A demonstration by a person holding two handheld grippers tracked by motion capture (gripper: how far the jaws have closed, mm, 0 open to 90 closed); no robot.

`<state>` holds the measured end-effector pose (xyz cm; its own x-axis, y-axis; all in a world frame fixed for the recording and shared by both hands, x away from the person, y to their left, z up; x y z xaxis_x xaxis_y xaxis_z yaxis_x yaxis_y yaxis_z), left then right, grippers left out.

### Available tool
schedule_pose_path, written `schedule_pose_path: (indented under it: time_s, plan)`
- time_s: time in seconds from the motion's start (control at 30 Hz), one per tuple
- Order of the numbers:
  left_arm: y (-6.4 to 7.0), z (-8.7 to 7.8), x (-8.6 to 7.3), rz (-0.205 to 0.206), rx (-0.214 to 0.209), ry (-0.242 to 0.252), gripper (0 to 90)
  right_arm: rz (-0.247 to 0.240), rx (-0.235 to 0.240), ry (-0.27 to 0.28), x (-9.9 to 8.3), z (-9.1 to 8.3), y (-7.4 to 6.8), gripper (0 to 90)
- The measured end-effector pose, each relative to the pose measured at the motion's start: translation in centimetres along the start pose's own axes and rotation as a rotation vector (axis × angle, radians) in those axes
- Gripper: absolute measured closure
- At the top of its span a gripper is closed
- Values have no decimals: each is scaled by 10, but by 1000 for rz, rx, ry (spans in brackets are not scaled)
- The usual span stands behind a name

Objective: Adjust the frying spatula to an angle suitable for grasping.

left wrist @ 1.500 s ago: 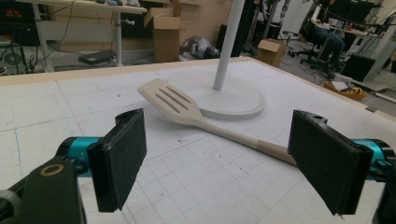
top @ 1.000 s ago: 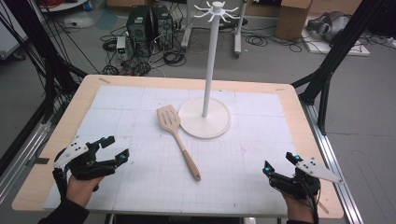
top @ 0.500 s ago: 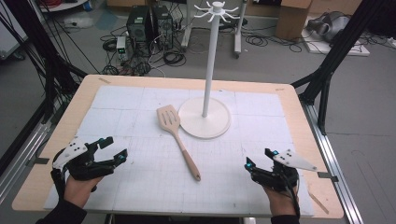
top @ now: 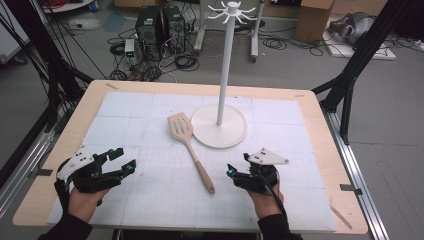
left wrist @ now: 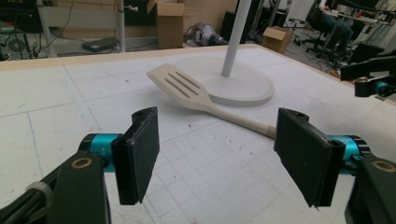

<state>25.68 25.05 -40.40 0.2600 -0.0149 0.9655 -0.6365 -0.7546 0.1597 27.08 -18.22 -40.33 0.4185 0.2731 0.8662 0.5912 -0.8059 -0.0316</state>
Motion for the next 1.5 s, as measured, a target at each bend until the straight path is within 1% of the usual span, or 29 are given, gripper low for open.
schedule_pose_path:
  time_s: [0.07,0.1,0.13,0.17,0.2,0.23,0.27,0.3,0.33,0.43,0.53,0.6,0.7,0.77,0.83,0.9,0.93,0.97,1.03,1.07,1.13,1.23,1.3,1.37,1.43,1.5]
  plan:
    - [0,0,0,-3,-1,-2,315,-18,23,-19,4,14,-9,325]
    - [0,0,0,-5,-2,-3,315,-18,23,-19,4,14,-9,325]
    - [0,0,0,-9,1,-2,316,-33,42,-43,8,29,-17,332]
    - [0,0,-1,-9,2,-4,316,-33,42,-43,8,29,-17,332]
    - [0,0,-1,-11,3,-4,315,-49,63,-65,11,43,-24,347]
    - [-1,0,-1,-7,5,-6,316,-51,72,-77,12,50,-28,350]
    - [-1,0,-1,-7,5,-6,316,-51,72,-77,12,50,-28,350]
    - [-2,0,-1,-10,6,-4,317,-54,87,-104,13,63,-33,365]
    - [-2,0,-1,-15,6,-5,317,-58,93,-116,13,68,-35,373]
    - [-3,0,-1,-15,8,-7,319,-74,108,-148,12,79,-42,389]
    - [-3,0,-1,-16,7,-8,320,-80,104,-176,11,88,-44,397]
    - [-3,0,-1,-16,5,-8,320,-92,99,-193,11,93,-46,408]
    - [-3,0,-1,-20,6,-10,321,-101,103,-217,11,101,-50,424]
    - [-3,0,-1,-20,8,-10,321,-122,103,-229,11,105,-53,466]
    - [-3,0,-1,-22,7,-11,320,-149,94,-257,10,109,-54,536]
    - [-3,0,-1,-23,5,-12,321,-136,102,-263,10,111,-53,568]
    - [-3,0,-1,-23,5,-12,320,-133,109,-264,10,111,-53,617]
    - [-3,0,-1,-23,5,-12,320,-135,124,-264,11,111,-53,644]
    - [-3,0,-1,-24,7,-12,320,-137,119,-268,11,110,-54,647]
    - [-4,0,-1,-22,7,-13,320,-133,125,-267,11,111,-53,654]
    - [-3,0,-1,-26,6,-14,320,-111,137,-270,12,111,-51,657]
    - [-3,0,-1,-26,8,-14,320,-132,146,-271,12,110,-50,661]
    - [-3,0,-1,-27,9,-14,320,-135,150,-271,12,110,-50,663]
    - [-4,0,-1,-27,8,-14,320,-148,175,-277,12,110,-48,669]
    - [-4,0,-1,-26,8,-11,320,-165,185,-275,13,110,-46,676]
    - [-5,-1,-1,-27,10,-10,320,-171,190,-275,13,109,-44,688]
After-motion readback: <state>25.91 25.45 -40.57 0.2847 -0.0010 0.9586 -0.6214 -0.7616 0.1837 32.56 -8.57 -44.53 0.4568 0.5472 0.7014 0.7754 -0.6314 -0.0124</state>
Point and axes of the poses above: each handheld gripper's, and its own axes: z roughly forward along the jaws, x roughly out of its top, y roughly to its right, the point moved 1 cm from there along z, roughly forward along the jaws, and after that the axes turned 1 degree about y, right-handed, at the moved point
